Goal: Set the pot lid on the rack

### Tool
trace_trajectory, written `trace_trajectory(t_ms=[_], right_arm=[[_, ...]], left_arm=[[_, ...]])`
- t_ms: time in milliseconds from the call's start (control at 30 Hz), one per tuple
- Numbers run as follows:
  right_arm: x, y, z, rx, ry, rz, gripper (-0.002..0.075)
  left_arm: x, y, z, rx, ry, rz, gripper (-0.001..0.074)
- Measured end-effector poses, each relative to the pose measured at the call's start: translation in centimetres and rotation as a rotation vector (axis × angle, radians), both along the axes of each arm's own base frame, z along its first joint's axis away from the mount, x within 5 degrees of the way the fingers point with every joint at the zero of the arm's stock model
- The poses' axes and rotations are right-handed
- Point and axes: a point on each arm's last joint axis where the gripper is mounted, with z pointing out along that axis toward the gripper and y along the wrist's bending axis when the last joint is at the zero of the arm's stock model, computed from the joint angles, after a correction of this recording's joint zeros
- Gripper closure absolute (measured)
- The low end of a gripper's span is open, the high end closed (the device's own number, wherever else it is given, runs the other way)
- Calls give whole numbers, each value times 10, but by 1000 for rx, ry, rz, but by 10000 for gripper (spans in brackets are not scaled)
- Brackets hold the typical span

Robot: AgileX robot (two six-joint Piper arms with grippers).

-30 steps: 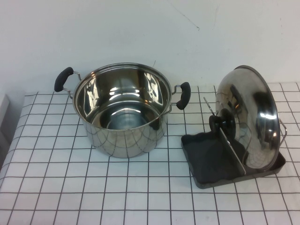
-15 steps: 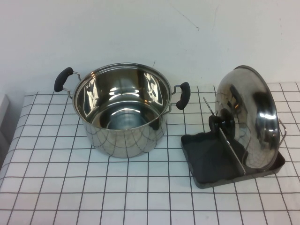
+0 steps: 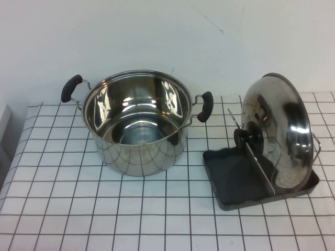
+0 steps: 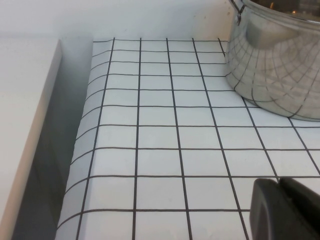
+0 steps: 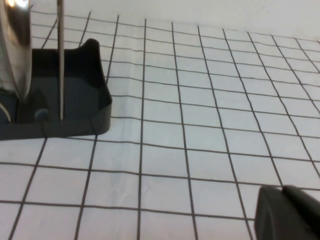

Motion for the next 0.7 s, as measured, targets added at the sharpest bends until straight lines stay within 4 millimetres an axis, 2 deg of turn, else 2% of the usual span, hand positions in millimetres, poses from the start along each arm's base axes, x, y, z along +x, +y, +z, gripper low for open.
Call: trace_trajectory(t_ms=[700], right_arm=[[0,1,0,44,-4,3,727]], left_arm=[[0,0,0,0,0,0,736]])
